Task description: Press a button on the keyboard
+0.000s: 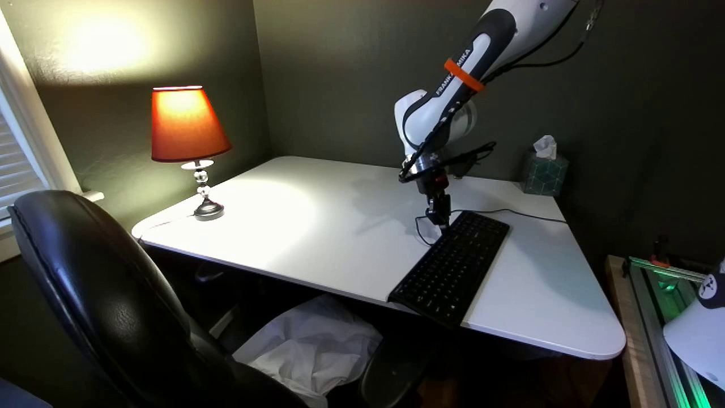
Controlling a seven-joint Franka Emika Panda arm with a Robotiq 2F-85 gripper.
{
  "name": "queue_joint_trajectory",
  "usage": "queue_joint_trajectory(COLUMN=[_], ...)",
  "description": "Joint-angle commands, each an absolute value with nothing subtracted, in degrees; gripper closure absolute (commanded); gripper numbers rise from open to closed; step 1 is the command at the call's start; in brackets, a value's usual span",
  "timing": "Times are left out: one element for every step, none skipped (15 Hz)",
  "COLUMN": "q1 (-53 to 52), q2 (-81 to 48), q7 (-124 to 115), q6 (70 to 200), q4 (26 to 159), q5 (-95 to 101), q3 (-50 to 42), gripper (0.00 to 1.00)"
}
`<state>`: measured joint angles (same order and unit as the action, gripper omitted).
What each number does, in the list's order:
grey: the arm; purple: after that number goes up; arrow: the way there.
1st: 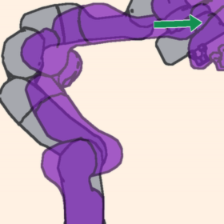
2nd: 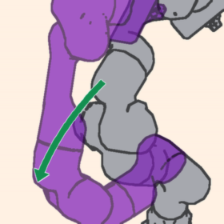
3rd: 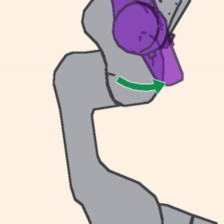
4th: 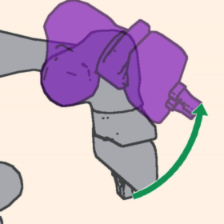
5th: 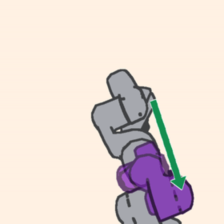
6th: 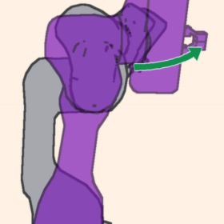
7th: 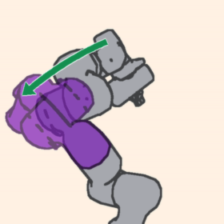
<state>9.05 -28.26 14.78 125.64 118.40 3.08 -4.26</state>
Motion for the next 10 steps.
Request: queue_joint_trajectory(q1=[9.5, 9.53, 9.58, 9.63, 9.67, 9.68, 9.7, 9.81, 9.91, 10.02], q2=[-28.97, -28.95, -28.94, -28.94, -28.95, -28.99, -29.02, -29.06, -29.09, -29.1], q7=[14.68, 14.71, 14.7, 14.61, 14.59, 14.5, 14.45, 14.6, 14.76, 14.95], q6=[123.54, 123.34, 123.3, 123.28, 123.24, 123.16, 123.14, 122.94, 122.74, 122.39], q4=[117.38, 117.37, 117.38, 117.38, 117.37, 117.36, 117.36, 117.32, 117.28, 117.25], q5=[2.84, 2.9, 2.89, 2.89, 2.91, 2.97, 3.0, 2.93, 2.84, 2.71], q3=[-4.08, -4.13, -4.17, -4.23, -4.27, -4.34, -4.36, -4.31, -4.25, -4.17], gripper=[1.0, 1.0, 1.0, 1.0, 1.0, 1.0, 1.0, 1.0, 1.0, 1.0])
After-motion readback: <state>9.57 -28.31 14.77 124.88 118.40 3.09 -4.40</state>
